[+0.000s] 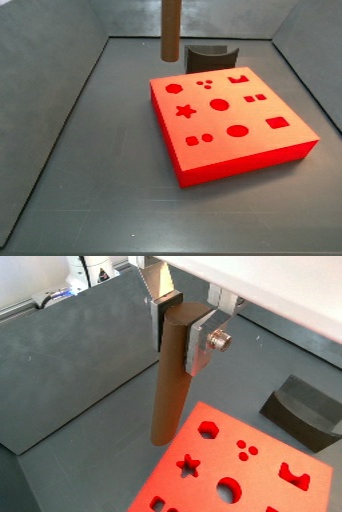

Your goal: Insert the oval object.

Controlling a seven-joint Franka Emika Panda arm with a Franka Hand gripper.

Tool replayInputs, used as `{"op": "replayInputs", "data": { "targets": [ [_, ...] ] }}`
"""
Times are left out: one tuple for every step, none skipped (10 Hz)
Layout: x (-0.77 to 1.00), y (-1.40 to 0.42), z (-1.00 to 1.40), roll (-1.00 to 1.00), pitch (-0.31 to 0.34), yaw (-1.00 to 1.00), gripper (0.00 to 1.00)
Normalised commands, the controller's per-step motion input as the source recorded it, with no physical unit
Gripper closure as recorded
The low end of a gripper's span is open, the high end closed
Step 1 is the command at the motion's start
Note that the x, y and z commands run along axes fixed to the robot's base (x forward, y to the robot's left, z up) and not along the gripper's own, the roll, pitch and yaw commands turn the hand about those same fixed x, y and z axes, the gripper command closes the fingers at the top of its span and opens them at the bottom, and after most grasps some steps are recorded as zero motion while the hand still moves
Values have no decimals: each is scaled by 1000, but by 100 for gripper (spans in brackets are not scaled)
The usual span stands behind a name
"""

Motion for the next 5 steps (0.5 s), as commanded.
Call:
{"op": "replayInputs", "data": {
  "targets": [
    [0,-23,0,0,0,0,100],
    [91,-26,0,0,0,-103,100],
    [340,-114,-54,77,-39,-586,100],
    [263,-63,-146,179,-23,-769,100],
    [191,0,-254,237,-19,-809,100]
  ]
}}
